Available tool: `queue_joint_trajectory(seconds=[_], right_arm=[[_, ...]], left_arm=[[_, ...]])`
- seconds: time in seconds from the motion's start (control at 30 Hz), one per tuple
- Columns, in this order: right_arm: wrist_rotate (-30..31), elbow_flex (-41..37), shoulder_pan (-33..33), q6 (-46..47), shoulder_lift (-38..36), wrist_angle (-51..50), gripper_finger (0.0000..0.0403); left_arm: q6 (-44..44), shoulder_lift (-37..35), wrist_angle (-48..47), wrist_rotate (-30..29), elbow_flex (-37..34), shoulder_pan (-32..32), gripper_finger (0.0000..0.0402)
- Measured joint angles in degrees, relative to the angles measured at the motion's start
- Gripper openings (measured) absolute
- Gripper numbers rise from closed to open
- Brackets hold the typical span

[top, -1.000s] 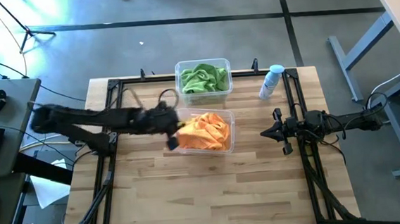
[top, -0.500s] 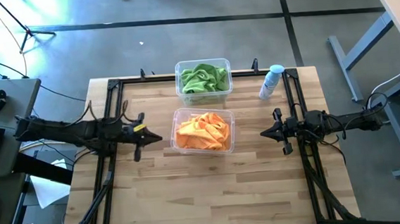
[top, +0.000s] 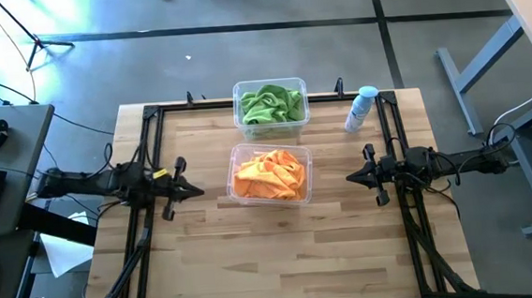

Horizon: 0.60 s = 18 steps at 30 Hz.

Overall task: Sort microfiber towel by color & place in baskets
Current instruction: Return to Home Position

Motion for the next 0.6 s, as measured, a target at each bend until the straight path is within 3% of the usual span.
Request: queue_joint_trajectory(seconds=[0.2, 0.6], right_arm=[[0.0, 0.0, 0.0, 0.0, 0.0, 0.0, 0.0001], [0.0, 0.0, 0.0, 0.0, 0.0, 0.0, 0.0001]], left_arm=[[-1.9, -7.1, 1.1, -0.9, -3.9, 0.6, 0.0000], [-1.1, -7.2, 0.9, -8.6, -3.9, 0.6, 0.0000]])
